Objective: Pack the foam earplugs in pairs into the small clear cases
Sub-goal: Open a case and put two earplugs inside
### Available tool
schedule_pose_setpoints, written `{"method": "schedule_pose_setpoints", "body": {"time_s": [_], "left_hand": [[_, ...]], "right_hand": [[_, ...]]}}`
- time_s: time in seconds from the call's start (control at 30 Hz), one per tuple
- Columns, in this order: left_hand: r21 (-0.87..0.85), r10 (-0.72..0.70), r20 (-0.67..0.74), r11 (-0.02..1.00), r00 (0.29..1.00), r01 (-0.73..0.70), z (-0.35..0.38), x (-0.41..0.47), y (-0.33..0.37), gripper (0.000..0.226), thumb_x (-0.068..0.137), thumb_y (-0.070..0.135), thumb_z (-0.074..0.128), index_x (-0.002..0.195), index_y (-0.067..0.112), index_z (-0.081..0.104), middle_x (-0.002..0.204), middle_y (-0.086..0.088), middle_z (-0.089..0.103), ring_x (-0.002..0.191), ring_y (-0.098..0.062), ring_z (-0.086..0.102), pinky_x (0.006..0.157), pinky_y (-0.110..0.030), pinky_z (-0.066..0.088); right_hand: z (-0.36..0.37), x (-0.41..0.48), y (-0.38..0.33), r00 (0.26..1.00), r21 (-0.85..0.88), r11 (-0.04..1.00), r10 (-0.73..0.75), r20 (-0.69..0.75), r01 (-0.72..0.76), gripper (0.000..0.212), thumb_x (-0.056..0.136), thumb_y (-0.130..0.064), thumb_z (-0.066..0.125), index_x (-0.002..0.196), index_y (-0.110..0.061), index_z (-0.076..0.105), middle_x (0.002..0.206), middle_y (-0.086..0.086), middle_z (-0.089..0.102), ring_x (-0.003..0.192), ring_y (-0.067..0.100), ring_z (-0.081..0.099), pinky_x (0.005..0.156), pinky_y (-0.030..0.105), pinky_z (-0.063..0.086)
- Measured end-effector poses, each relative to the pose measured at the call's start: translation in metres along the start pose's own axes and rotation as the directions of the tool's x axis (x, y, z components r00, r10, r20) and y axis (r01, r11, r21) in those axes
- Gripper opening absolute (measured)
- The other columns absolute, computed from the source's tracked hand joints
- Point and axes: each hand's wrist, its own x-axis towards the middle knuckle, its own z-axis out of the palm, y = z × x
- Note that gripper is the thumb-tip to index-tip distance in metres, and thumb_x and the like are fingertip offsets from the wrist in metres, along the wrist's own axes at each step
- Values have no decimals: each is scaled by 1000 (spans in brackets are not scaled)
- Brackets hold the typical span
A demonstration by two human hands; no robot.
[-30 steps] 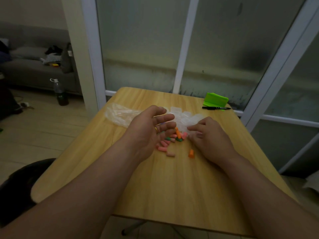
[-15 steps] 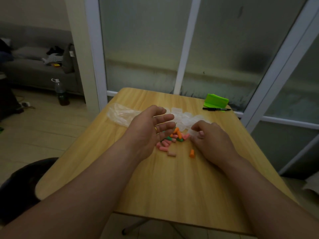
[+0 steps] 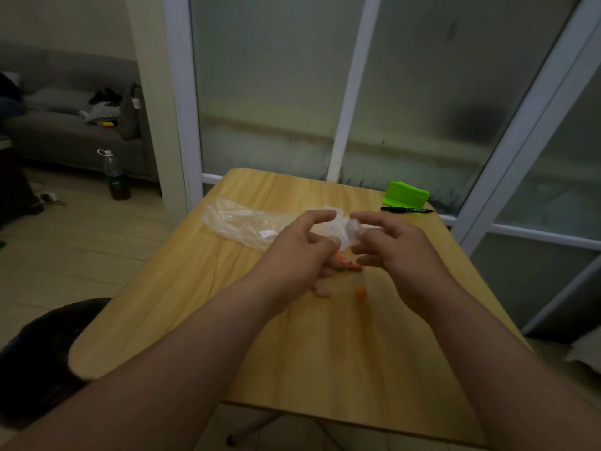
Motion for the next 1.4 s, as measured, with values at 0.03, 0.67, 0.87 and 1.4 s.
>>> {"method": "schedule_pose_setpoints", "body": {"time_s": [0.03, 0.67, 0.87, 1.4], "left_hand": [[7, 13, 23, 1000, 1000, -13, 1, -1, -2, 41, 103, 19, 64, 138, 38, 59, 84, 0, 74, 77, -19, 71, 65, -44, 63], [-6, 45, 94, 999, 995, -45, -6, -14, 6, 23, 102, 29, 70, 125, 31, 70, 106, -24, 73, 84, -20, 72, 70, -37, 64], [-10, 22, 147, 1000, 989, -21, -11, -15, 5, 29, 102, 20, 68, 131, 26, 69, 98, -19, 70, 81, -23, 68, 80, -59, 63], [13, -10, 115, 1000, 993, 9, -20, -20, 9, 19, 100, 15, 70, 119, 16, 74, 103, -29, 73, 80, -25, 70, 74, -42, 66]], "right_hand": [[3, -3, -2, 999, 60, 998, 27, 31, -29, 24, 103, -13, 64, 121, -23, 76, 105, 10, 78, 89, 18, 77, 75, 31, 63], [13, -14, -11, 970, 240, 946, 179, 167, -216, 13, 96, -21, 73, 104, -12, 70, 88, 6, 76, 79, 17, 70, 70, 31, 48], [14, -16, -11, 964, 199, 951, 202, 171, -234, 17, 96, -20, 75, 103, -9, 65, 88, 11, 73, 82, 21, 69, 69, 31, 50], [22, -17, -13, 959, 180, 958, 184, 214, -224, 14, 94, -18, 75, 89, -12, 63, 87, 13, 73, 81, 23, 70, 73, 33, 56]]}}
